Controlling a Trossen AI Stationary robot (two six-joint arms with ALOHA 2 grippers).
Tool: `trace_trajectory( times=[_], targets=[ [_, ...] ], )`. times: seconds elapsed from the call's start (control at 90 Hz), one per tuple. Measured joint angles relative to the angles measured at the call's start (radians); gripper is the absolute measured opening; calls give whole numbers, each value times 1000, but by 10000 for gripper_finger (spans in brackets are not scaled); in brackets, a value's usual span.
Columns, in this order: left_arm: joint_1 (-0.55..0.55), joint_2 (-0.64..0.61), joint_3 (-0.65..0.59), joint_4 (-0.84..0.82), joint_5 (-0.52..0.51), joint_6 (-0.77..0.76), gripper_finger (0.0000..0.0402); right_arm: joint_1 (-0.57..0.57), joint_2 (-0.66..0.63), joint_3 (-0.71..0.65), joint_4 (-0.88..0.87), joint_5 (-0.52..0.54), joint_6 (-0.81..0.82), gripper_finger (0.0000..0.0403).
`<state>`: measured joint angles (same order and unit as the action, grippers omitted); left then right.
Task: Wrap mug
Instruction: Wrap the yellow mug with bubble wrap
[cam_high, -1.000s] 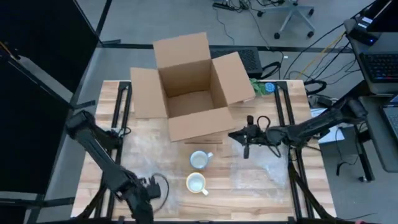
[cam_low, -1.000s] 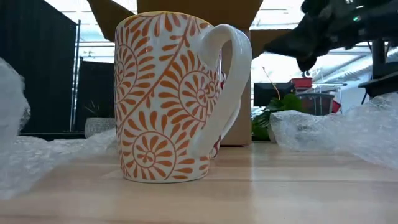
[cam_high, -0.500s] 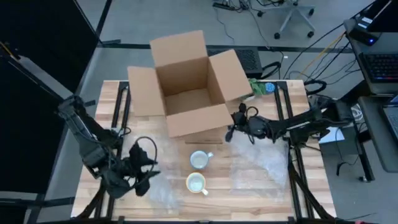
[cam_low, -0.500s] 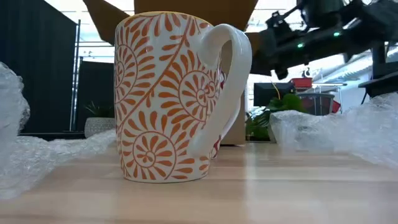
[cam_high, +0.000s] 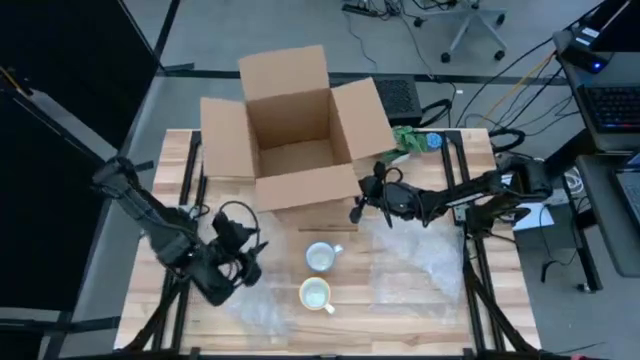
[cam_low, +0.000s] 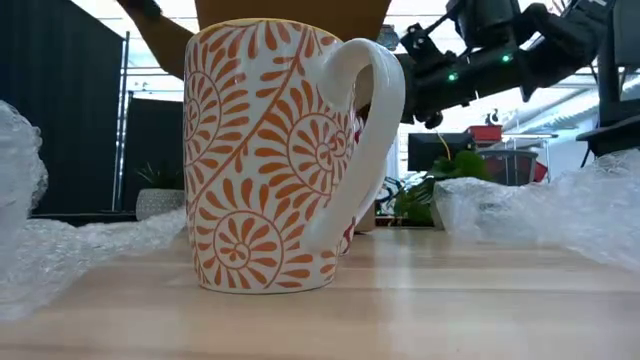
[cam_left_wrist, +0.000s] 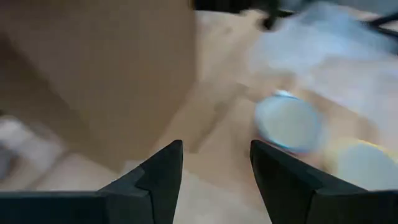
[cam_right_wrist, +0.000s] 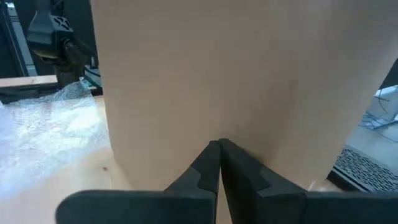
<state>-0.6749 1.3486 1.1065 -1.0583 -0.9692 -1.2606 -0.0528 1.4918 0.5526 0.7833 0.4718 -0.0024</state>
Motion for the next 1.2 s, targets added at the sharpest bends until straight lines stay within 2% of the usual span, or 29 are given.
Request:
trace_trajectory(
  times=[0.167, 0.256, 0.444, 0.889, 1.078, 1.2],
  targets=[
    [100, 2, -134, 20, -101, -196, 178, 0, 0, 0, -3, 2, -6, 0],
    [149, 2, -186, 64, -134, -243, 178, 0, 0, 0, -8, 1, -6, 0],
    [232, 2, -248, 137, -198, -242, 178, 0, -1, 0, -8, 2, -6, 0],
    [398, 2, -248, 136, -267, -160, 178, -23, -1, 0, -7, -1, 20, 0],
    [468, 2, -248, 132, -262, -107, 178, -50, 0, -3, -13, 31, 21, 0],
    [487, 2, -248, 138, -253, -86, 178, -60, 0, -3, -17, 16, 32, 0]
  ],
)
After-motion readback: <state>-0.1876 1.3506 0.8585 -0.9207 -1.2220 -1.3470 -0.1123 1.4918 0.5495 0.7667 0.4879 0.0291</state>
